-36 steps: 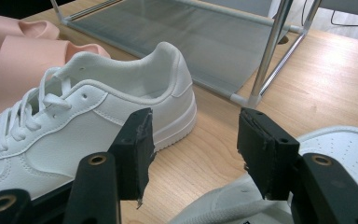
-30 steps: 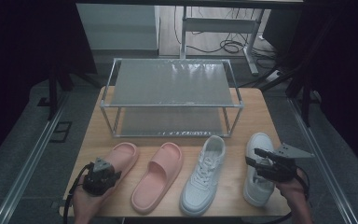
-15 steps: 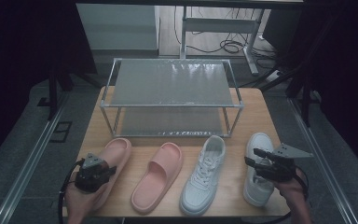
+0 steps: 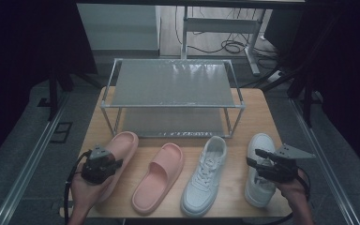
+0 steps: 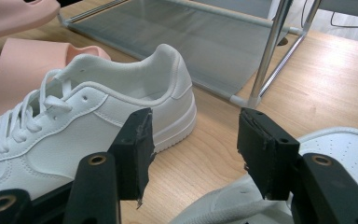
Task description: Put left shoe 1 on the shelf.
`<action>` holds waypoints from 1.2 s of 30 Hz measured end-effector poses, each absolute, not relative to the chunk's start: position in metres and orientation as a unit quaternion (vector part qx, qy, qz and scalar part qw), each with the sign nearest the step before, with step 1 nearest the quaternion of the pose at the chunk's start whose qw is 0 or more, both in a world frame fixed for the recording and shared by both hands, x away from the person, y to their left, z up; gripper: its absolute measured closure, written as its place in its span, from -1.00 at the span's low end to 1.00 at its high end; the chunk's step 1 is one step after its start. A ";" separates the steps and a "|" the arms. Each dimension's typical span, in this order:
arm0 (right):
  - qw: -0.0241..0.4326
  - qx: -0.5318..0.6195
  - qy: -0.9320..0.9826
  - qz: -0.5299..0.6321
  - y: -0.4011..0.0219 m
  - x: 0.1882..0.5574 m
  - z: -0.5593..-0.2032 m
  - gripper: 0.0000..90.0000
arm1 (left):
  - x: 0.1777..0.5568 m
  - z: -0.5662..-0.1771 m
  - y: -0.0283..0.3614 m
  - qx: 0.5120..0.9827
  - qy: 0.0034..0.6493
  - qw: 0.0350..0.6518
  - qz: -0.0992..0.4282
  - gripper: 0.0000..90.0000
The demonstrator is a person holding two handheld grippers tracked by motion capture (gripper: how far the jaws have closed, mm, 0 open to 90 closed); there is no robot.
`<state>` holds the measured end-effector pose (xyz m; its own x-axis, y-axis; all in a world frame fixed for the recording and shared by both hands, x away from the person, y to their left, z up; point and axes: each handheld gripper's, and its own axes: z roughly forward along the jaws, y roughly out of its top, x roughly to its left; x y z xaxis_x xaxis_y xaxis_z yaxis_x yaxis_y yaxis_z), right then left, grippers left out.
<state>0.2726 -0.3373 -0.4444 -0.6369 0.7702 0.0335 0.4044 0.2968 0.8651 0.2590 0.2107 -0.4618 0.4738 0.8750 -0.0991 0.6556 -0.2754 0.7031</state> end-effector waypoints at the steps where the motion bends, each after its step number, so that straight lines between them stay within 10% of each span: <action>1: 0.201 0.377 0.780 0.458 -0.338 0.273 -0.444 0.03 | 0.262 -0.460 0.209 0.786 0.485 0.352 0.154 0.88; 36: 0.201 0.380 0.778 0.459 -0.341 0.273 -0.444 0.03 | 0.360 -0.454 0.138 0.822 0.435 0.312 0.194 0.88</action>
<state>0.2733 -0.3413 -0.4442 -0.6304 0.7755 0.0355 0.4060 0.2904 0.8665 0.3600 0.1384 -0.4540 0.5469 0.8359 0.0470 0.5942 -0.4271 0.6815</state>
